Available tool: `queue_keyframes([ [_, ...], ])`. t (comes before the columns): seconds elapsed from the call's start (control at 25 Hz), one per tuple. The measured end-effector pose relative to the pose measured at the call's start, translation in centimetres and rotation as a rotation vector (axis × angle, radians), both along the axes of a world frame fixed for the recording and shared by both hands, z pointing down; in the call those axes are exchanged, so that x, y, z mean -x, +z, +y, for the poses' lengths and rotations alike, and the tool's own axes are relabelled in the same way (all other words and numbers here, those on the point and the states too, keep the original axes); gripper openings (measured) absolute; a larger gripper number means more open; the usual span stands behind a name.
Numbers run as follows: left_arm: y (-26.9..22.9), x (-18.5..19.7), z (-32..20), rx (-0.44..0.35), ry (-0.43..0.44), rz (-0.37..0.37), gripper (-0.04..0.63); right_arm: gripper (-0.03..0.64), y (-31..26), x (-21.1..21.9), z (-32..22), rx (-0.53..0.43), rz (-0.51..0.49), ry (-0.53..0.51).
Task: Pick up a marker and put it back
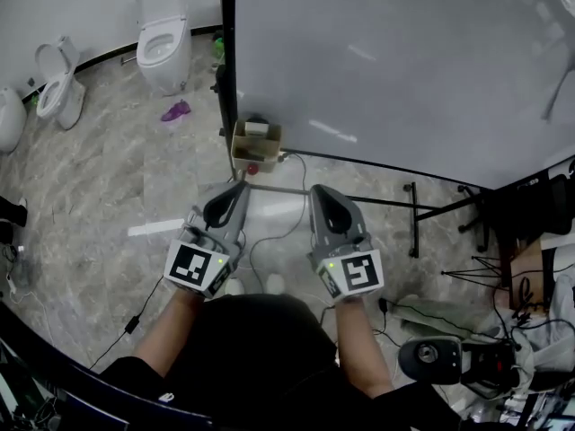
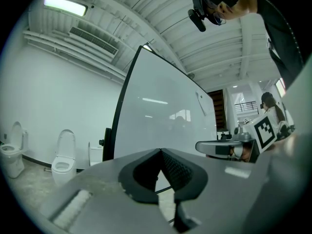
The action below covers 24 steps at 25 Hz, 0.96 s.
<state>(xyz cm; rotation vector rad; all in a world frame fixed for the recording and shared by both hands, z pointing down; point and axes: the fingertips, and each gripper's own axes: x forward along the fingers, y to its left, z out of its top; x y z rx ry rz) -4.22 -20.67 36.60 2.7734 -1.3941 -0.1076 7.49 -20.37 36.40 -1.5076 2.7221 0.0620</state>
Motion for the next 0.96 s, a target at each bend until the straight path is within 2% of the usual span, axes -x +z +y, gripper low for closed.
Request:
queue_keyframes([
  [0.48,0.0,1.7,1.4,0.013,0.034,0.023,0.003,0.009,-0.4,0.8,2.0,0.01,0.003,0.05],
  [0.76,1.7,3.0,2.8,0.054,0.072,0.038,0.003,0.008,0.2,1.8,4.1,0.037,0.002,0.093],
  [0.96,2.3,3.8,3.2,0.055,0.093,0.035,0.003,0.008,0.6,2.5,4.9,0.046,-0.015,0.116],
])
